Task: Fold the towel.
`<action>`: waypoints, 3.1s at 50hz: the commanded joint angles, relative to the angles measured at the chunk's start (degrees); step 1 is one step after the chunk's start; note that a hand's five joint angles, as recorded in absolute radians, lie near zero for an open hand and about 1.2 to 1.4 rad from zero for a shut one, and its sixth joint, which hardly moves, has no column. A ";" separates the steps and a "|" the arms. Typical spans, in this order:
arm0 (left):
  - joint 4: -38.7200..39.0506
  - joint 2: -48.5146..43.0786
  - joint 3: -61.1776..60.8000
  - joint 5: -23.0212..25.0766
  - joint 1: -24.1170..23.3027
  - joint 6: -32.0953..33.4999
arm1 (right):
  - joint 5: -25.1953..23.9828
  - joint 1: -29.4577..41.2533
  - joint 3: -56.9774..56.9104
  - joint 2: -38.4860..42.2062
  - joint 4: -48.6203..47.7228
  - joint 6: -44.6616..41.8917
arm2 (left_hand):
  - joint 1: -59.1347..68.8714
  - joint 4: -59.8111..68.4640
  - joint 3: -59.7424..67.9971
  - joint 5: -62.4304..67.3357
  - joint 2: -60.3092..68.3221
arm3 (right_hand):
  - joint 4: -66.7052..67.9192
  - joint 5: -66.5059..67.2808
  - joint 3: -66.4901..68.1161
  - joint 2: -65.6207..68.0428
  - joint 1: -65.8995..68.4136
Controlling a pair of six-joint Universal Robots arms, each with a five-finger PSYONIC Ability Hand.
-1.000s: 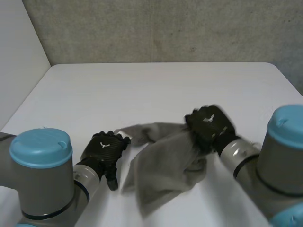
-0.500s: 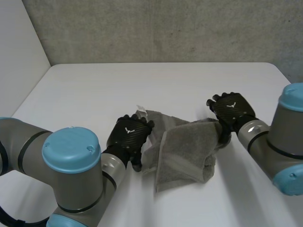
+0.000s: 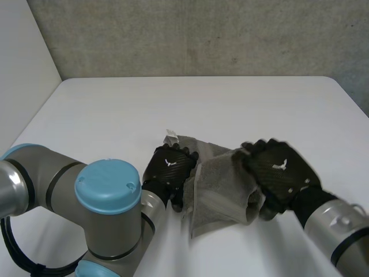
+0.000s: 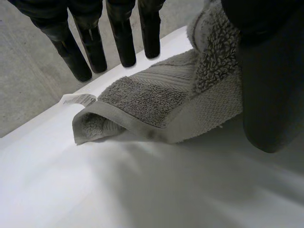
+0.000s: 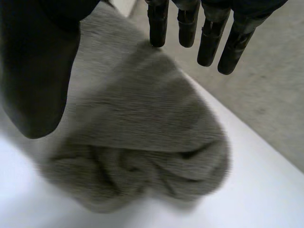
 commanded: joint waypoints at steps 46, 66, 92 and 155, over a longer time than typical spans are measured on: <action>-2.33 -0.17 3.70 -3.32 -4.55 -7.75 | -7.32 -15.81 -6.41 15.39 -8.21 -0.87 | -11.59 -11.41 -11.32 -21.69 -11.07 | 65.02 66.28 65.62 65.39 65.91; -0.47 -9.58 14.87 -3.66 -10.27 -8.19 | -7.50 -15.99 -6.94 19.27 -8.21 2.83 | -11.10 -10.91 -10.83 -21.19 -10.57 | 65.02 66.28 65.62 65.39 65.91; -4.78 4.72 18.92 -14.39 -3.95 -5.91 | -12.32 -16.51 -19.04 2.23 7.92 3.10 | 54.65 54.84 54.92 44.56 55.17 | 65.02 66.28 65.62 65.39 65.91; 10.34 14.42 -11.41 -7.62 10.30 -6.79 | 14.37 10.99 -17.66 23.03 -3.46 9.35 | 54.65 54.84 54.92 44.56 55.17 | -4.98 -3.72 -4.38 -4.61 -4.09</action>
